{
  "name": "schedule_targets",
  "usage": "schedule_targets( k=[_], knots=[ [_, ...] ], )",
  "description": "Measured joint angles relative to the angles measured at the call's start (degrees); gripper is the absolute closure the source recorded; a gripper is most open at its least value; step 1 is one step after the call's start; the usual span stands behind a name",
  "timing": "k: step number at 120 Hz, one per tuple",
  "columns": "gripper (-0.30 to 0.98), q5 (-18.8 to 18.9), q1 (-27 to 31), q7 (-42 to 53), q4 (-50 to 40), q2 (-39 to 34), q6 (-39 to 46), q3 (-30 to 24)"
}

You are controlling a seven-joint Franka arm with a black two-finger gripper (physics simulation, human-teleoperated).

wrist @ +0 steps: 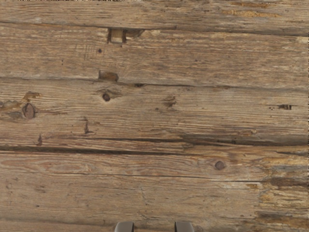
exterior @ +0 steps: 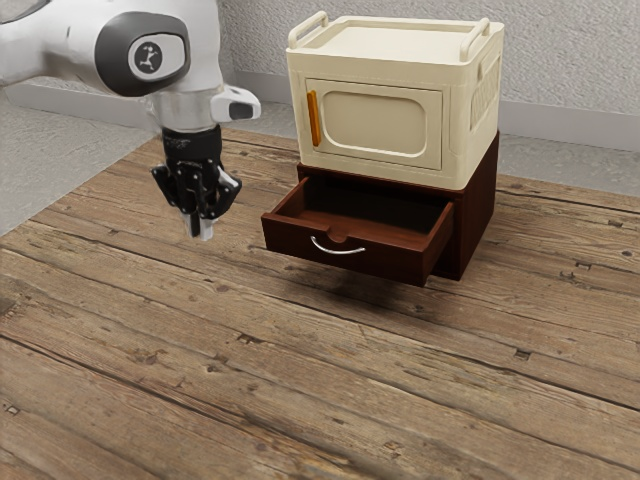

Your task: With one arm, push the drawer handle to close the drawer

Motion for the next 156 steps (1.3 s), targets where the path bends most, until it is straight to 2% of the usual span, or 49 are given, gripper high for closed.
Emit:
schedule_targets(
  k=[25, 66, 102, 156],
  knots=[
    [0.74, 0.02, -0.28, -5.05, -1.4, 2.11, 4.48, -2.9],
    [0.78, 0.33, -4.91, -10.81, -1.79, 7.39, 13.33, -3.16],
    [0.78, 5.24, -3.52, -13.87, -1.02, 12.48, 21.94, -3.14],
    [0.79, 7.91, -4.66, -16.35, -1.41, 17.15, 30.85, -3.15]
  ],
)
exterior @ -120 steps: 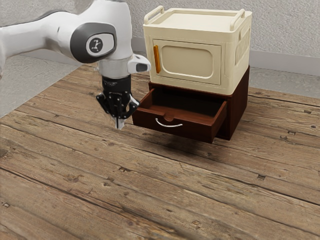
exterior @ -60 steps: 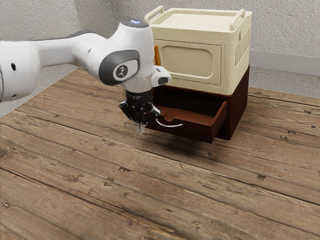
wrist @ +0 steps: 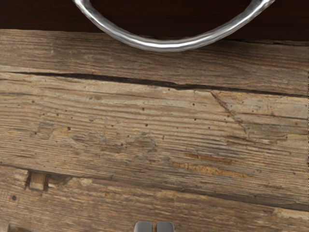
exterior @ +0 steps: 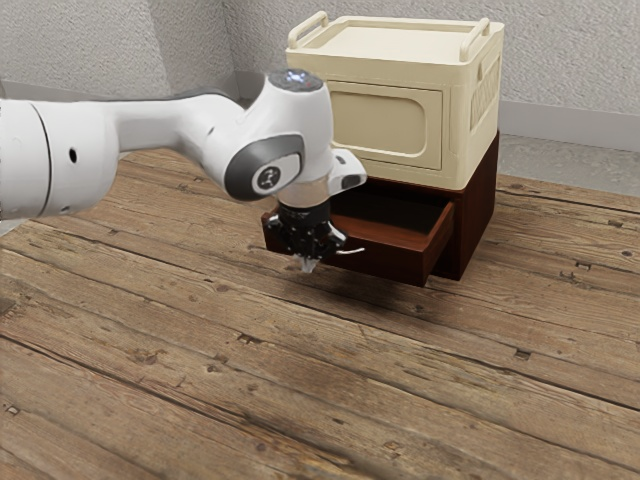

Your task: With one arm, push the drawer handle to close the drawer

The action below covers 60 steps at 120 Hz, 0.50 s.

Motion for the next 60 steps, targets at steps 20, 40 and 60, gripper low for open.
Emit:
schedule_targets(
  k=[20, 40, 60],
  knots=[
    [0.79, 2.19, -0.34, -0.54, 0.02, 0.71, 3.94, 0.0],
    [0.79, 3.91, -0.24, -0.95, 0.16, 1.52, 6.89, 0.07],
    [0.79, 5.66, 0.12, -1.27, 0.43, 2.44, 8.9, 0.1]
  ],
)
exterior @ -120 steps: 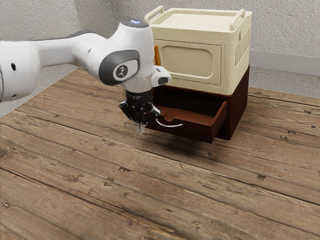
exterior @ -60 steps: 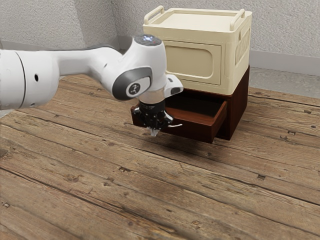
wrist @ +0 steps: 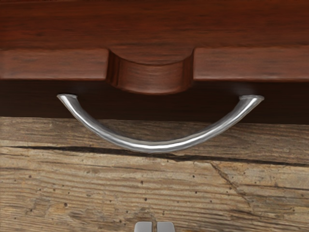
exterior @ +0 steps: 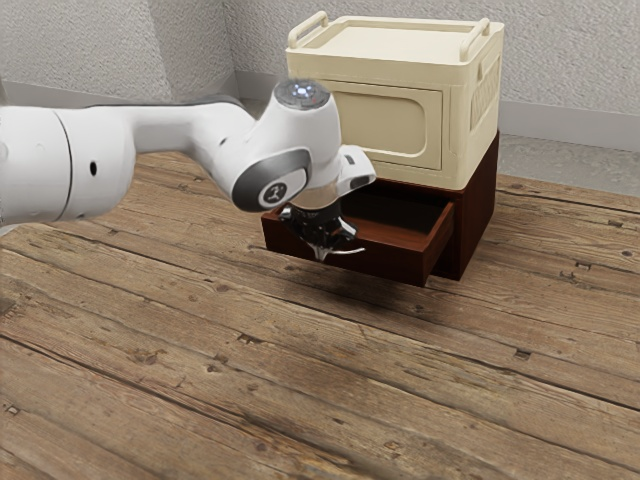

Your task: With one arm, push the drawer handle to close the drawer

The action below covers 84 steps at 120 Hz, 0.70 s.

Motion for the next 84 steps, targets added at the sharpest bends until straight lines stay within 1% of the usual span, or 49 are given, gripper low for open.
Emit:
schedule_targets(
  k=[30, 55, 84],
  knots=[
    [0.79, 0.72, 0.37, -0.32, 1.2, 2.63, 2.21, 0.13],
    [0.79, 0.78, 2.23, -0.47, 1.4, 5.4, 3.79, 0.16],
    [0.79, 2.28, 2.51, -0.42, 5.13, 8.31, 7.0, -0.08]
  ],
)
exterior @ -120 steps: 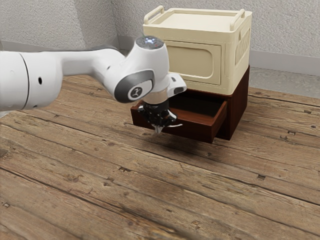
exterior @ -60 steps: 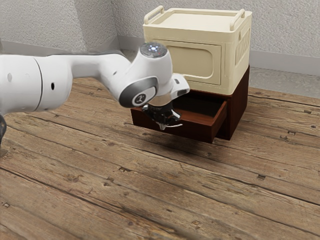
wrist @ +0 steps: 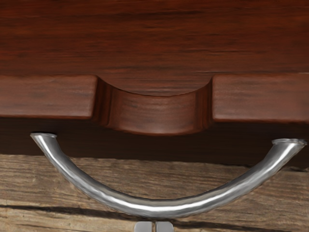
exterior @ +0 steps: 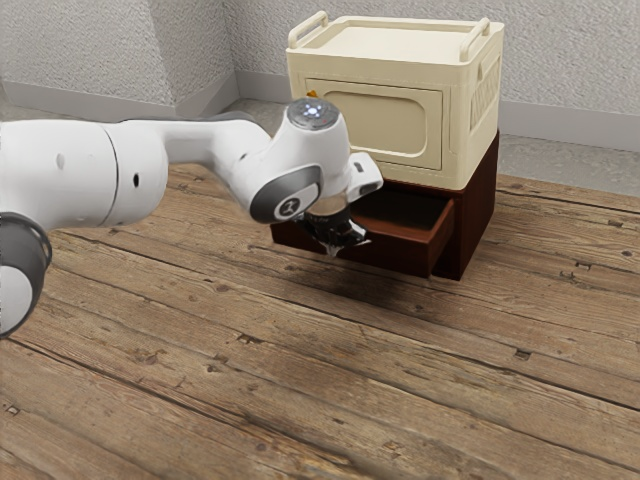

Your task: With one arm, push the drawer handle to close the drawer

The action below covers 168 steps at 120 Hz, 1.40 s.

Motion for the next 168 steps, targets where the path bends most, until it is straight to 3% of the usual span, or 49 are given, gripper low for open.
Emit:
schedule_targets(
  k=[48, 168],
  knots=[
    [0.78, 2.81, 0.22, 0.08, 5.08, 3.93, 4.61, -0.02],
    [0.79, 5.65, 4.7, 3.2, 16.74, 13.74, 12.6, -2.13]
  ],
)
